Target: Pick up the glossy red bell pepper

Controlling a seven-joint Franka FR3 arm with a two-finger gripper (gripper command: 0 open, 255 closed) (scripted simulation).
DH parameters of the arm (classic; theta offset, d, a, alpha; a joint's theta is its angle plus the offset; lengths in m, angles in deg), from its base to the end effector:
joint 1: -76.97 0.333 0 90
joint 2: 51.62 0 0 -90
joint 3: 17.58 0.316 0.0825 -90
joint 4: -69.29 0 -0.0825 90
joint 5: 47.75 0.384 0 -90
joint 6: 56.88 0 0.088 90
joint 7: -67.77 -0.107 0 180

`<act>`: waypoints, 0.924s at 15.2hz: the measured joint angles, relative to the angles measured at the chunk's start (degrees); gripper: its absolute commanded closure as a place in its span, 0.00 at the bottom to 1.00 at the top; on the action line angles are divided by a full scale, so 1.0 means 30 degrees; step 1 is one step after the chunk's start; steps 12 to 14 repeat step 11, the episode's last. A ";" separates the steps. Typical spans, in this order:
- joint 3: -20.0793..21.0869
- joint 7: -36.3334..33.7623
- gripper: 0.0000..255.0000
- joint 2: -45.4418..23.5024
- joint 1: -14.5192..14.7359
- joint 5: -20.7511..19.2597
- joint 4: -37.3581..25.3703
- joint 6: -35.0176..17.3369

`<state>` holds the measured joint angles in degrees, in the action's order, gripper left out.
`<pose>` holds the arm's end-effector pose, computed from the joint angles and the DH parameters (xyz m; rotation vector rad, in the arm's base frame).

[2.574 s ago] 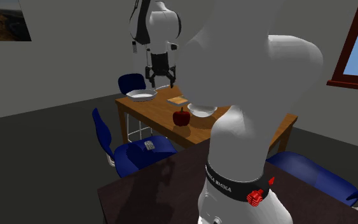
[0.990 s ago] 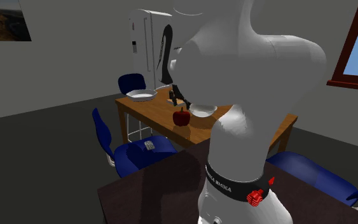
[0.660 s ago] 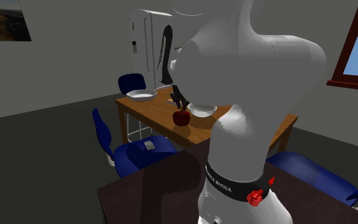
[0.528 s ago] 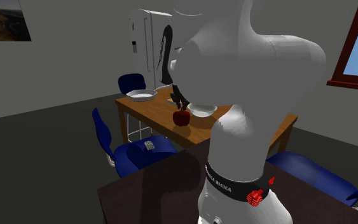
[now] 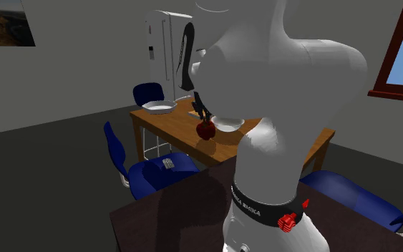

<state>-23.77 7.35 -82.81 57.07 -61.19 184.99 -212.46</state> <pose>0.5574 -0.2618 0.1923 2.4127 -1.8029 0.2898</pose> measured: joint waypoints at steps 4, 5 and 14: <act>0.0080 0.0172 1.00 0.0862 -0.0026 0.0087 0.0113 0.0745; 0.0107 0.0267 1.00 0.1075 -0.0069 0.0128 0.0102 0.0962; 0.0207 0.0530 1.00 0.2215 -0.0106 0.0272 0.0155 0.2041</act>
